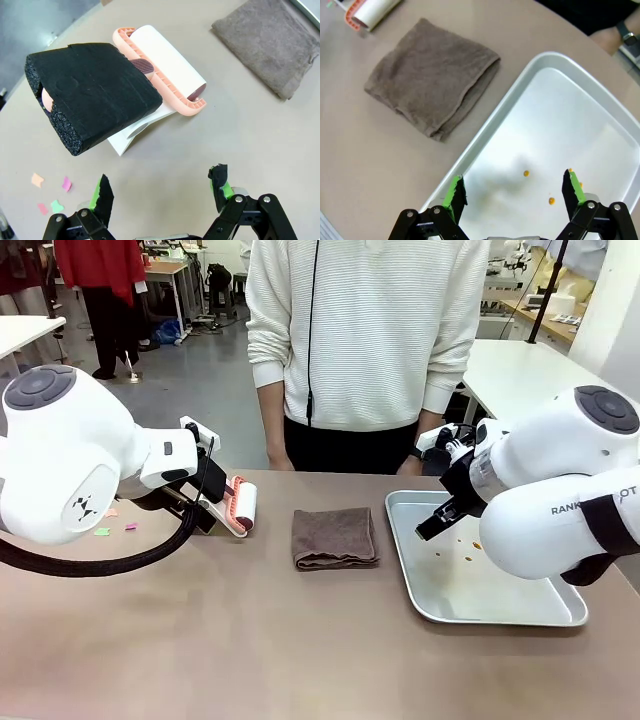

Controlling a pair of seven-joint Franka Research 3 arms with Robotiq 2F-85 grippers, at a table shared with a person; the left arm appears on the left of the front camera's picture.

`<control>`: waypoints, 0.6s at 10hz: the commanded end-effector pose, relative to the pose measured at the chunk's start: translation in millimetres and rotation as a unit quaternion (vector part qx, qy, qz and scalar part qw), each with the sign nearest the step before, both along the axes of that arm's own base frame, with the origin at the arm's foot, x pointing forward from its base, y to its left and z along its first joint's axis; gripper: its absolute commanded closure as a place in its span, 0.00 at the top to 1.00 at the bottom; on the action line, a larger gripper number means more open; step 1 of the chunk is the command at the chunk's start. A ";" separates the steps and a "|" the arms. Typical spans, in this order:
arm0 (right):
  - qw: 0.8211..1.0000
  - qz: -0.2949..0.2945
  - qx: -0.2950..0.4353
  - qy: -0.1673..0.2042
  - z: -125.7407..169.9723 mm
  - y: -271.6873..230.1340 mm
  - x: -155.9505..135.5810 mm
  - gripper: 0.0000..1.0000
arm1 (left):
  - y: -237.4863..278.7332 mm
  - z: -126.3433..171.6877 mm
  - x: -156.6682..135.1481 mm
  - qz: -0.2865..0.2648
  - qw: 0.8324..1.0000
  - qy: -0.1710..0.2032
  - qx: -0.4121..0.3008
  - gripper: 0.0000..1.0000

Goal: Clean the surface of the table.
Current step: Hold the Lint Roller with your left hand and the towel with your right hand.

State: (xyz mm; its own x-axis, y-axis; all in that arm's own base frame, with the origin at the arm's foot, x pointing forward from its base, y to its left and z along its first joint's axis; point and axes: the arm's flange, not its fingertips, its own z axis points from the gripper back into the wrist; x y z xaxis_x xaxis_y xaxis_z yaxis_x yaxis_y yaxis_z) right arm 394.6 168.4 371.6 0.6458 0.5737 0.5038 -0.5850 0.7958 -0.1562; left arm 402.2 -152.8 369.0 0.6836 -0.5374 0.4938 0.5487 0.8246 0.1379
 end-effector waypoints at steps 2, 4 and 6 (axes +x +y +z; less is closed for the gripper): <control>1.000 0.000 0.000 0.000 0.0 -0.1 0.0 1.00 | 0.9 1.5 0.9 0.001 1.000 -0.001 -0.001 1.00; 0.999 0.015 0.018 0.023 4.2 -3.4 -4.8 1.00 | 0.0 0.0 0.0 0.000 1.000 0.000 0.000 1.00; 0.991 -0.024 0.108 0.071 57.4 -28.1 -19.1 1.00 | 26.9 42.9 -21.3 -0.047 0.996 0.037 -0.061 1.00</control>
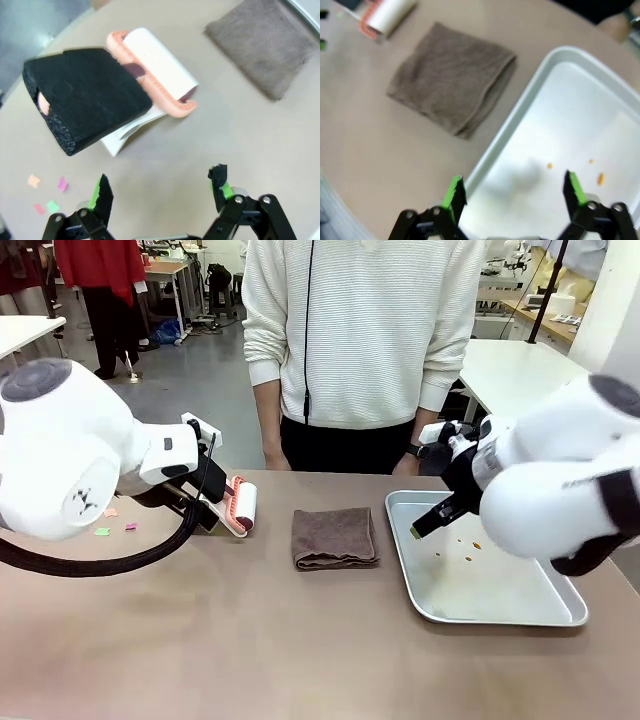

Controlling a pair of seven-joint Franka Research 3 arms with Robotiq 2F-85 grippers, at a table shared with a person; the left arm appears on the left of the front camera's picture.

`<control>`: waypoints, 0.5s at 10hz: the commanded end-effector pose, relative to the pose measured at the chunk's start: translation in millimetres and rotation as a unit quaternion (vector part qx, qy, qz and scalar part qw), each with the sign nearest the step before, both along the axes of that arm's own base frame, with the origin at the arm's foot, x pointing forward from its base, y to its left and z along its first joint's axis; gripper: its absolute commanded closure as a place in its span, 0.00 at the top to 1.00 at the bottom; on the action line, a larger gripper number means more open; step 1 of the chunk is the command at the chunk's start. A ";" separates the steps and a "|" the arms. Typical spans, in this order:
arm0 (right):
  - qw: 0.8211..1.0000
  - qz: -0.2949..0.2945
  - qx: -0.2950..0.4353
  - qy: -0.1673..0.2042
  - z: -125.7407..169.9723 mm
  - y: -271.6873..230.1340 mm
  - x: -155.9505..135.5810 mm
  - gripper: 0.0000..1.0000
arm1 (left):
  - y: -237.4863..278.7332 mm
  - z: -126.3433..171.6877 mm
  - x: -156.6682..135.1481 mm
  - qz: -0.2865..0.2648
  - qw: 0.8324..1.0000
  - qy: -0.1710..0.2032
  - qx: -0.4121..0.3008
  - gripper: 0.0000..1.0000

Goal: Clean the surface of the table.
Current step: Hold the Lint Roller with your left hand and the towel with your right hand.

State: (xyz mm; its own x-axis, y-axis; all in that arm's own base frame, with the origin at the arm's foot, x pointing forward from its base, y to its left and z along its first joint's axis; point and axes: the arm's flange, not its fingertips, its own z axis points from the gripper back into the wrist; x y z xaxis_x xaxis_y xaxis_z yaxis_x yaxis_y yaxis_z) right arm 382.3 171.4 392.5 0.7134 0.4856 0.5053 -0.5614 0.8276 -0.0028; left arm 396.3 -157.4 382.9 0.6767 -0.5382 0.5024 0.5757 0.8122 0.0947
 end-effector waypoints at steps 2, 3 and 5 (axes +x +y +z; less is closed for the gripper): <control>0.989 -0.043 0.106 0.094 89.2 -68.0 -24.8 1.00 | 77.7 86.3 -42.7 0.044 0.991 0.082 -0.094 1.00; 0.984 -0.053 0.129 0.112 103.8 -89.1 -34.0 1.00 | 108.1 105.2 -57.2 0.024 0.987 0.080 -0.138 1.00; 0.956 -0.063 0.245 0.150 114.1 -157.4 -45.9 1.00 | 183.7 120.8 -71.7 -0.025 0.958 0.111 -0.262 1.00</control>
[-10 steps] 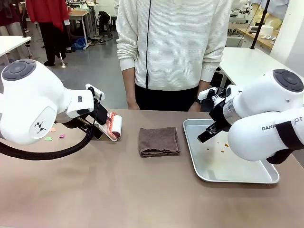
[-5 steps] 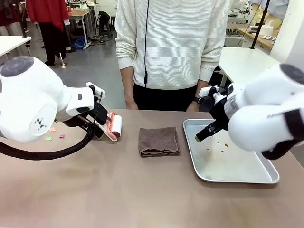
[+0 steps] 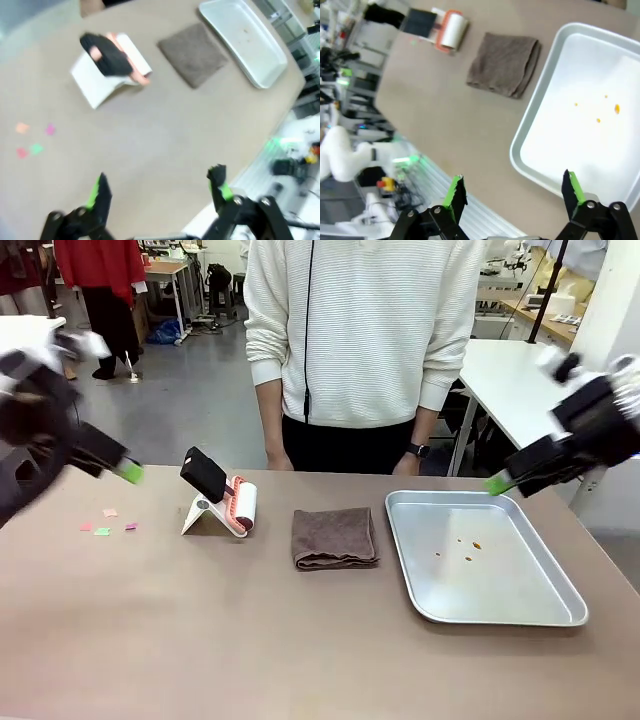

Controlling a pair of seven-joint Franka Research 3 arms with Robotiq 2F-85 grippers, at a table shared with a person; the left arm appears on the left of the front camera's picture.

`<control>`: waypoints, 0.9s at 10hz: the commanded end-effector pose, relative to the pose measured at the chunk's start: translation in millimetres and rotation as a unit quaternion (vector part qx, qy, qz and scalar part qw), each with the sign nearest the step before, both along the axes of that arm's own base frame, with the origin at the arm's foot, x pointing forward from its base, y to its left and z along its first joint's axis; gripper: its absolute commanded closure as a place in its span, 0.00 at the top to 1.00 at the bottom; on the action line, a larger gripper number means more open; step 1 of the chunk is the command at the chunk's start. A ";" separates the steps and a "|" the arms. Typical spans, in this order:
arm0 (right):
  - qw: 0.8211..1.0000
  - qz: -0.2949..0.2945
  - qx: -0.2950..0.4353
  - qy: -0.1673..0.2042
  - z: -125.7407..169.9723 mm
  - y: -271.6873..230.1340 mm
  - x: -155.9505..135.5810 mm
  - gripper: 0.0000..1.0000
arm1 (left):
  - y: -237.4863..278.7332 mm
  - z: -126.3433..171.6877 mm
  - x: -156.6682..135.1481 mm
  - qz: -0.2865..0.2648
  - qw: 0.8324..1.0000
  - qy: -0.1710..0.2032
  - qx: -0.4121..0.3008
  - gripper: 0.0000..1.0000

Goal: Clean the surface of the table.
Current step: Hold the Lint Roller with your left hand and the towel with your right hand.

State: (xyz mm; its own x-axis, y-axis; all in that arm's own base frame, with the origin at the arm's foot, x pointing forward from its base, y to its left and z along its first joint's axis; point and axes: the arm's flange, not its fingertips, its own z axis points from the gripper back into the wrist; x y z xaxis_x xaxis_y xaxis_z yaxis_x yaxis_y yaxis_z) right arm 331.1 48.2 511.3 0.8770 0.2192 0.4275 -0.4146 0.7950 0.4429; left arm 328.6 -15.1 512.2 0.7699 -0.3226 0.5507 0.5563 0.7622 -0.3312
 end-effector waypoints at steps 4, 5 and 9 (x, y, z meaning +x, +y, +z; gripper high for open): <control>0.935 -0.168 0.312 0.022 -25.4 -194.7 -15.9 1.00 | 198.7 -76.6 9.4 0.062 0.945 0.072 -0.312 1.00; 0.920 -0.196 0.339 0.030 -38.0 -220.3 -18.3 1.00 | 224.8 -103.0 10.7 0.086 0.927 0.083 -0.355 1.00; 0.874 -0.264 0.400 0.081 -101.5 -277.2 -14.3 1.00 | 247.7 -169.9 11.7 0.146 0.865 0.084 -0.472 1.00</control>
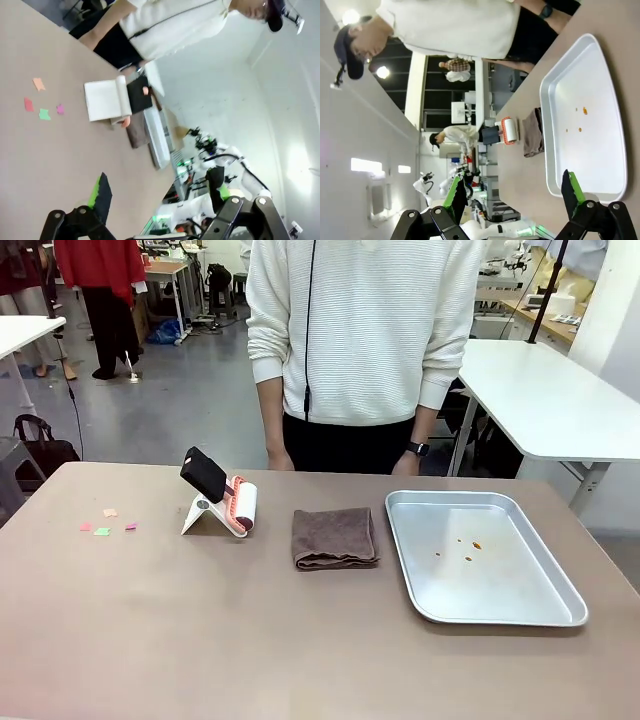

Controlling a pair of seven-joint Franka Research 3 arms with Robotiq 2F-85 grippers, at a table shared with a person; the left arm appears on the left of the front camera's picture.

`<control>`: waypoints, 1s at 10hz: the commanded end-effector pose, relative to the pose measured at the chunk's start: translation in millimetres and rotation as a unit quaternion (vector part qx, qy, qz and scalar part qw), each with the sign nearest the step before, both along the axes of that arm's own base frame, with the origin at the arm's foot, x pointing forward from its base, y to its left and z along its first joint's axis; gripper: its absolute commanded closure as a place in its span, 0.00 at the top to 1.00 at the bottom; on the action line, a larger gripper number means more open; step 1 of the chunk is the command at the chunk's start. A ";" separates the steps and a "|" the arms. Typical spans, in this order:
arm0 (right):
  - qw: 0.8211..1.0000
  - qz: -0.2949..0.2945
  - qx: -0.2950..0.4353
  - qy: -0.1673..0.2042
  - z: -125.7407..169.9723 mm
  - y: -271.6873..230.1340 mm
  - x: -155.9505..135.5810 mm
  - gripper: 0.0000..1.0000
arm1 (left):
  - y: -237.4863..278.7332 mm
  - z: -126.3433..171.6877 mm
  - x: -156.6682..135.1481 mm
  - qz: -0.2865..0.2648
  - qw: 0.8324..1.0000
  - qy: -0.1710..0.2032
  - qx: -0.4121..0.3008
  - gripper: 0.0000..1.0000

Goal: Clean the surface of the table.
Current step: Hold the Lint Roller with your left hand and the towel with your right hand.

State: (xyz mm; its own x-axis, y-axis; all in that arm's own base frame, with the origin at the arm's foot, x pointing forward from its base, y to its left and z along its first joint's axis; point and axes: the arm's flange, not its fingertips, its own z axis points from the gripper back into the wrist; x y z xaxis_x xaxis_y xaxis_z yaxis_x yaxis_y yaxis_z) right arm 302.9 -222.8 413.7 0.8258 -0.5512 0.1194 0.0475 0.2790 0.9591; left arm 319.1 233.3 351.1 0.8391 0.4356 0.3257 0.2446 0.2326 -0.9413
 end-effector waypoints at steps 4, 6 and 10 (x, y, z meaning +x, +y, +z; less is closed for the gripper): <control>1.000 0.008 -0.018 -0.013 17.8 6.4 -3.8 1.00 | 0.0 0.0 0.0 0.000 1.000 0.000 0.000 1.00; 1.000 0.008 -0.018 -0.013 17.8 6.4 -3.8 1.00 | 0.0 0.0 0.0 0.000 1.000 0.000 0.000 1.00; 0.994 -0.005 -0.113 0.000 38.4 40.8 6.2 1.00 | -23.0 31.4 2.5 0.033 0.997 0.009 0.073 1.00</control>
State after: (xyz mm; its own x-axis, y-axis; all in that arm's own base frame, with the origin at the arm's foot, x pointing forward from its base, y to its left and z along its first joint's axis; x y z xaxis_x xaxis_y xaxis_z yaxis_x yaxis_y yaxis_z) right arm 307.1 -208.1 438.5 0.8337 -0.5201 0.1858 0.0423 0.3956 0.9174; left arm 326.5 231.3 359.0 0.8243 0.4477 0.3464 0.2138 0.3204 -0.9228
